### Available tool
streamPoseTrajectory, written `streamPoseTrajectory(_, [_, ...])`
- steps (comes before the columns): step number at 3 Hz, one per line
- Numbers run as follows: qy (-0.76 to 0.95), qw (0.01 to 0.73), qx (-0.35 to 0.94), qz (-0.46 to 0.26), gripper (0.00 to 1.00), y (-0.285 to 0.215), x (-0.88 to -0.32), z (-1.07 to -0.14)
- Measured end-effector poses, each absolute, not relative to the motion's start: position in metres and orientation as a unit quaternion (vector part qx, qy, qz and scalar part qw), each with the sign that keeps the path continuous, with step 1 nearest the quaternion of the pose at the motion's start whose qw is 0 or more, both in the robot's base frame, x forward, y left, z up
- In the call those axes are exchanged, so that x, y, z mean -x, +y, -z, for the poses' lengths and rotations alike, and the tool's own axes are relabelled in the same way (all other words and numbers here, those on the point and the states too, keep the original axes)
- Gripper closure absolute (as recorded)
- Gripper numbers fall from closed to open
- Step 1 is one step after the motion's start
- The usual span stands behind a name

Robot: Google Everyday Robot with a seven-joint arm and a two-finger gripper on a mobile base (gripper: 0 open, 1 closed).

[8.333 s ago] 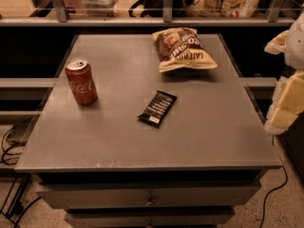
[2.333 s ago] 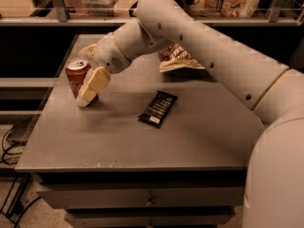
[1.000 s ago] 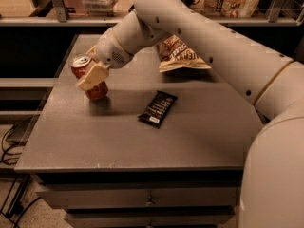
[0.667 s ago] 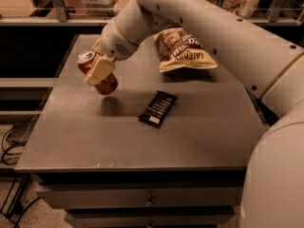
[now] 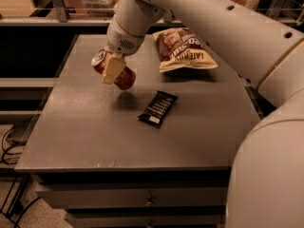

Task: Knock coke can over

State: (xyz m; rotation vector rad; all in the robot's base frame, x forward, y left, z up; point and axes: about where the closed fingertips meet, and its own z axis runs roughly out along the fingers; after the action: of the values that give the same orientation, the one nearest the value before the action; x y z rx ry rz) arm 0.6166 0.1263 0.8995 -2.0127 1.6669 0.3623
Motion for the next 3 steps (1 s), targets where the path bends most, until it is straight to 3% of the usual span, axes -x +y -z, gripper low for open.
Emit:
streamPoseTrajectory(2, [0.615,0.198,0.758,-0.092,0.12,0.124,-0.617,-0.87])
streamPoseTrajectory(3, [0.613,0.191,0.759,-0.109,0.0,0.128,-0.61,-0.861])
